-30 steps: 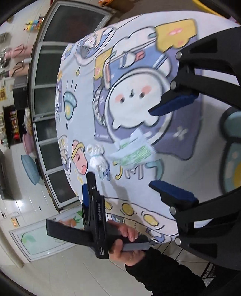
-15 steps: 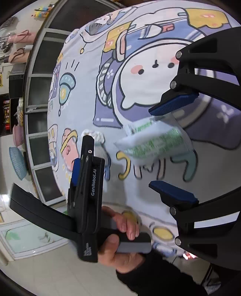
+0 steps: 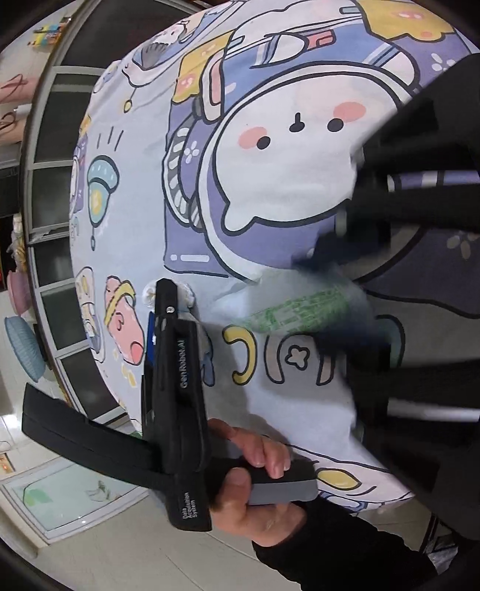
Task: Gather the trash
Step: 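Grasp the white tissue bundle with the left tool while the right tool grasps the green-and-white packet, then carry the tissue bundle and packet over the yellow-rimmed bin with both tools, then open both tools to drop the tissue bundle and packet into the bin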
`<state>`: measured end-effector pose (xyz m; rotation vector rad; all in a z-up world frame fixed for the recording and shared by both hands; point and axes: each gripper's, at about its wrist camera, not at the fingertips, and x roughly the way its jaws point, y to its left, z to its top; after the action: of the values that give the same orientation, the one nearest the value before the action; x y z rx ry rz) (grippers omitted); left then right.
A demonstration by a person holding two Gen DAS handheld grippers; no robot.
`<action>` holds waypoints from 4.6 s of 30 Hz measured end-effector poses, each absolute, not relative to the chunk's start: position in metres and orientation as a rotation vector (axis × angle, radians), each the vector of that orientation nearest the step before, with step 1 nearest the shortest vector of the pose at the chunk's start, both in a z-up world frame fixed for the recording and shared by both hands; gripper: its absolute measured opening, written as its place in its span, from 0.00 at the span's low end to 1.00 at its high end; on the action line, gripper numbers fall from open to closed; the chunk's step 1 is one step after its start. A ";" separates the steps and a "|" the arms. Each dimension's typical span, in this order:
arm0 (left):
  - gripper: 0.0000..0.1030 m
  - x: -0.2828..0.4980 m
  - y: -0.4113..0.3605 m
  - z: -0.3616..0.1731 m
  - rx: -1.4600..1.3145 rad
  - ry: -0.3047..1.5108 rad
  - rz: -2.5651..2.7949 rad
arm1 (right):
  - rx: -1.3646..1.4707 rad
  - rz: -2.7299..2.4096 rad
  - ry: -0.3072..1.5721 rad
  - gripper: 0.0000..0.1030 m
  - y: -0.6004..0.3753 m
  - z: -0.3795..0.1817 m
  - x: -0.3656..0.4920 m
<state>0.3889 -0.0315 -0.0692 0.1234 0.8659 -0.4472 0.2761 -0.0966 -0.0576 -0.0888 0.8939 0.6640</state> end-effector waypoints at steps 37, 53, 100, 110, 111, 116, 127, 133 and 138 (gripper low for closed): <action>0.32 0.282 -0.048 0.007 0.051 0.739 -0.496 | 0.081 0.560 0.786 0.14 -0.217 -0.014 0.193; 0.32 0.249 -0.150 0.006 0.121 0.743 -0.669 | 0.188 0.401 0.738 0.14 -0.313 -0.009 0.163; 0.33 0.151 -0.421 0.006 0.267 0.647 -1.070 | 0.411 -0.128 0.661 0.14 -0.547 -0.042 0.091; 0.33 0.149 -0.445 0.000 0.265 0.653 -1.070 | 0.456 -0.180 0.689 0.14 -0.566 -0.061 0.087; 0.33 0.148 -0.447 0.000 0.265 0.655 -1.071 | 0.458 -0.183 0.690 0.14 -0.567 -0.062 0.087; 0.33 0.147 -0.457 -0.005 0.274 0.659 -1.064 | 0.468 -0.214 0.697 0.14 -0.573 -0.066 0.086; 0.33 0.149 -0.465 -0.013 0.262 0.684 -1.055 | 0.503 -0.274 0.737 0.14 -0.581 -0.077 0.088; 0.33 0.148 -0.468 -0.014 0.261 0.691 -1.062 | 0.501 -0.278 0.740 0.14 -0.582 -0.078 0.087; 0.33 0.147 -0.469 -0.015 0.257 0.691 -1.068 | 0.509 -0.283 0.747 0.14 -0.585 -0.080 0.088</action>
<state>0.1469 -0.4694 -0.0150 0.2572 0.6913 -1.0682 0.0880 -0.5851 -0.0798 0.5087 0.7469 -0.2834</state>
